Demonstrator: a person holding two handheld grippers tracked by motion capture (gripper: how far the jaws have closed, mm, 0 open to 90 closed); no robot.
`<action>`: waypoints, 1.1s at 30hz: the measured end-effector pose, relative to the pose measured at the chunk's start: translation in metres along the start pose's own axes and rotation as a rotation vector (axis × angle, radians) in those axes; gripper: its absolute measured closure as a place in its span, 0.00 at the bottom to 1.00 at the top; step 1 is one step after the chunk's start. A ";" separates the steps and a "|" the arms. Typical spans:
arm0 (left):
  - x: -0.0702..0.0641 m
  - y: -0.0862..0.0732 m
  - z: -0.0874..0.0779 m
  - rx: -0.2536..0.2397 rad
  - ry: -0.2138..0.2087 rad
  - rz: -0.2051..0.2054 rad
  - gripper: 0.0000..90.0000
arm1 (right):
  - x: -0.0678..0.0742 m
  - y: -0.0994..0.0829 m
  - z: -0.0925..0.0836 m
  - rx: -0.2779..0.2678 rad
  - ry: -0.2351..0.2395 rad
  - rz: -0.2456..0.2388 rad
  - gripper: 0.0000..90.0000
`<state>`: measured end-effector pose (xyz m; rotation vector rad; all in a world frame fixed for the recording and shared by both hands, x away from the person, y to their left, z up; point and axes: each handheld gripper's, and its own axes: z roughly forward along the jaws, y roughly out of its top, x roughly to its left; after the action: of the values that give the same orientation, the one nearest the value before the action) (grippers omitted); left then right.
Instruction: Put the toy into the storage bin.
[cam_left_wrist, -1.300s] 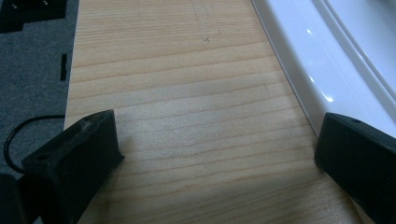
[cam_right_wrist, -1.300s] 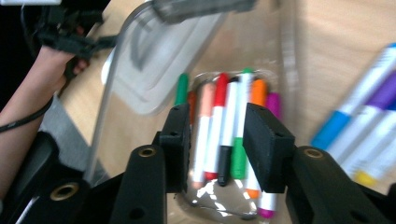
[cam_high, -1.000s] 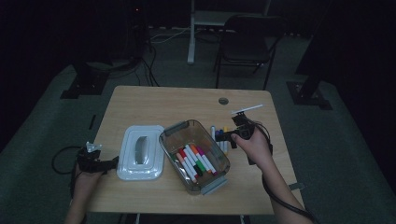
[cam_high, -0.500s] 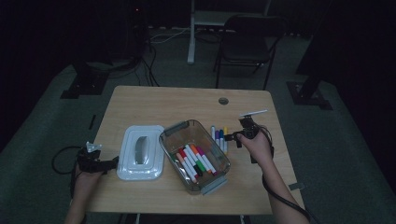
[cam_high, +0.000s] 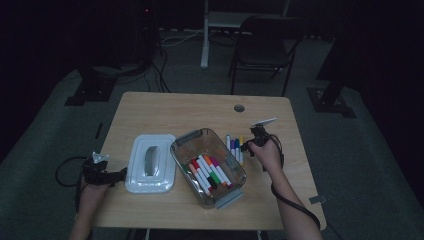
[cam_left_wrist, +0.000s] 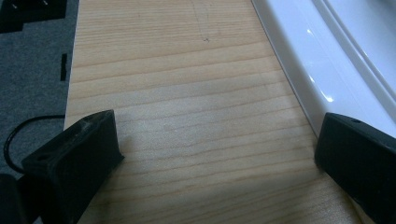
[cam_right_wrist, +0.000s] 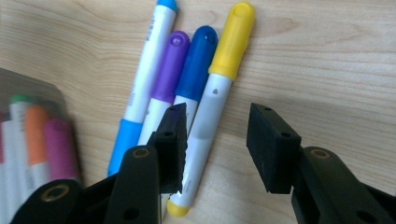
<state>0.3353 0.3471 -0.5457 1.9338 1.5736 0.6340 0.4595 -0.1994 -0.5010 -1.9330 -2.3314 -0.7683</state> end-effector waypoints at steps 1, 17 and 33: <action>0.000 0.000 0.000 0.000 0.000 0.000 0.00 | 0.000 0.001 0.002 0.007 -0.003 0.002 0.66; 0.000 0.000 0.000 0.000 0.000 0.000 0.01 | -0.006 0.003 0.010 0.036 -0.061 0.004 0.75; 0.000 0.000 0.000 0.000 0.000 0.000 0.00 | -0.020 0.000 -0.012 -0.025 0.045 0.092 0.85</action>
<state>0.3353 0.3471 -0.5457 1.9338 1.5736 0.6340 0.4604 -0.2226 -0.4966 -1.9950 -2.2008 -0.8277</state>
